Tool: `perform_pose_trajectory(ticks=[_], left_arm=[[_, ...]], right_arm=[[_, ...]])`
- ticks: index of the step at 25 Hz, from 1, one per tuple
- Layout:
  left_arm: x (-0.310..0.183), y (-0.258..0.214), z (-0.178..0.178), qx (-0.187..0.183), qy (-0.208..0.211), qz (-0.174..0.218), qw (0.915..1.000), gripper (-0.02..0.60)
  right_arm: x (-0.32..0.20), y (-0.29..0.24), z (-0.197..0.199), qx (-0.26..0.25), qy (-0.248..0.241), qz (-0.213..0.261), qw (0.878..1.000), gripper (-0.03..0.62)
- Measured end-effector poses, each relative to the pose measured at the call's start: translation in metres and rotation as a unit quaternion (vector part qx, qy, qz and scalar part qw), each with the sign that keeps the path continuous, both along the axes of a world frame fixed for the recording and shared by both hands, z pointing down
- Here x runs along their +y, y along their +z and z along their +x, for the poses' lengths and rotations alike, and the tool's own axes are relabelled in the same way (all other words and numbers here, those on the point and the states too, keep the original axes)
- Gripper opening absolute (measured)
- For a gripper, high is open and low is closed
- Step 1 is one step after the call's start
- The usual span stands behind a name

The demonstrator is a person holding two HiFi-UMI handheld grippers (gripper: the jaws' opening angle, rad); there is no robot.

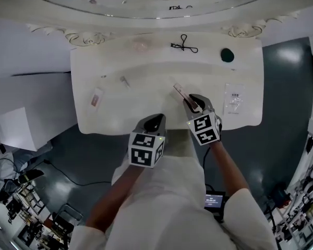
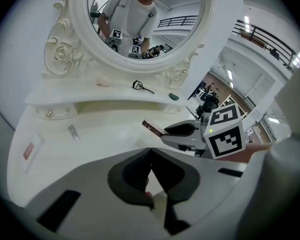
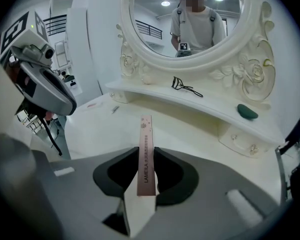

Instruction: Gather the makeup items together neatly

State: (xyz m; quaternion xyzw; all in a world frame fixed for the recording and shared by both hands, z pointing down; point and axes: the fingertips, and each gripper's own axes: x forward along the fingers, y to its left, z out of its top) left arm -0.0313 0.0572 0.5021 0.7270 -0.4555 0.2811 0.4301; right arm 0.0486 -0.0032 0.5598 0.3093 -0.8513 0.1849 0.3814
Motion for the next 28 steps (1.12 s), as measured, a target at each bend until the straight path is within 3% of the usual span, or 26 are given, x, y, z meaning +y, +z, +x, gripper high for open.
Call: perform_pose_trajectory(ticks=[12, 28], left_arm=[[0.002, 0.010, 0.057, 0.009, 0.066, -0.005, 0.9978, 0.009], [-0.001, 0.023, 0.110, 0.013, 0.130, -0.012, 0.9913, 0.009]], right_arm=[[0.009, -0.006, 0.046, -0.003, 0.053, 0.011, 0.999, 0.092], [0.008, 0.001, 0.115, -0.004, 0.172, 0.005, 0.985, 0.092]])
